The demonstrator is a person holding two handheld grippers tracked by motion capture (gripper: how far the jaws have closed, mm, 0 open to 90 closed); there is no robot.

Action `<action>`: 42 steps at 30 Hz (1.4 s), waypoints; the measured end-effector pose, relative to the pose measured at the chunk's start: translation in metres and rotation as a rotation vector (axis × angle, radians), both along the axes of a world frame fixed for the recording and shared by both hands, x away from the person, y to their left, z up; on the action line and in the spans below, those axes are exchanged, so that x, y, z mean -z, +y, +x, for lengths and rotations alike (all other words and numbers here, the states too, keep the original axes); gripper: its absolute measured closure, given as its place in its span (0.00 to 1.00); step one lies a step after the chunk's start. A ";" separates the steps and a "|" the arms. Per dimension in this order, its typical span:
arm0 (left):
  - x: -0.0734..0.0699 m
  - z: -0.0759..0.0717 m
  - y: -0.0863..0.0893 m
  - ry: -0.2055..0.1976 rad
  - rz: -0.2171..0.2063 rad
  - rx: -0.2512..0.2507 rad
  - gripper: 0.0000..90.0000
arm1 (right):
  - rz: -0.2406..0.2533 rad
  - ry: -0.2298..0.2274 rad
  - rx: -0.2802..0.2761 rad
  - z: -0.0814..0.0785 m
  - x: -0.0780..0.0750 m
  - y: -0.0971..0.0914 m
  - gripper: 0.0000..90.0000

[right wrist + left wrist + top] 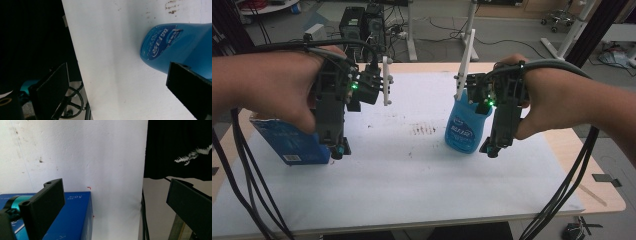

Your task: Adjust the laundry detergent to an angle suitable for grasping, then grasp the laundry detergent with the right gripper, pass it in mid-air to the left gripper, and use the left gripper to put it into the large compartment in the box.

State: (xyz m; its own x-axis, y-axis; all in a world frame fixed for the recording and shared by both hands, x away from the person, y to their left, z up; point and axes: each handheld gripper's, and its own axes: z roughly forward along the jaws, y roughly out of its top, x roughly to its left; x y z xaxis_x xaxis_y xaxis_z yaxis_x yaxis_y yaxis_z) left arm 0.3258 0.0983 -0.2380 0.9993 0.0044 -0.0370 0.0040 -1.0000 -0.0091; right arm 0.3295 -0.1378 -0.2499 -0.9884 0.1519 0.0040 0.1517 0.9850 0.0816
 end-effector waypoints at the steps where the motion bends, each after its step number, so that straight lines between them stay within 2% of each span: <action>1: 0.000 0.001 0.000 0.001 0.003 0.002 0.02 | 0.003 -0.002 -0.002 0.000 0.000 -0.001 0.05; 21: 0.000 -0.003 -0.001 0.006 0.000 -0.023 0.02 | 0.018 -0.009 -0.013 -0.004 -0.003 -0.005 0.05; 29: -0.002 -0.008 0.001 0.006 0.006 -0.023 0.02 | 0.014 -0.008 -0.036 -0.003 -0.006 0.002 0.05; 35: -0.004 -0.006 0.007 -0.001 0.007 -0.026 0.02 | 0.006 -0.013 -0.034 0.002 -0.008 0.007 0.05; 42: -0.003 -0.004 0.005 0.001 0.004 -0.029 0.02 | 0.019 -0.014 -0.033 -0.001 -0.009 0.008 0.05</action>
State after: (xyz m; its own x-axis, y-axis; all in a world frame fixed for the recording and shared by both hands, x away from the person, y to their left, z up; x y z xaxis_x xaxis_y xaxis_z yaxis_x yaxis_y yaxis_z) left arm 0.3219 0.1034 -0.2353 0.9987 0.0332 -0.0382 0.0327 -0.9994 -0.0128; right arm 0.3281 -0.1295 -0.2412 -0.9928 0.1197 -0.0076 0.1183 0.9877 0.1021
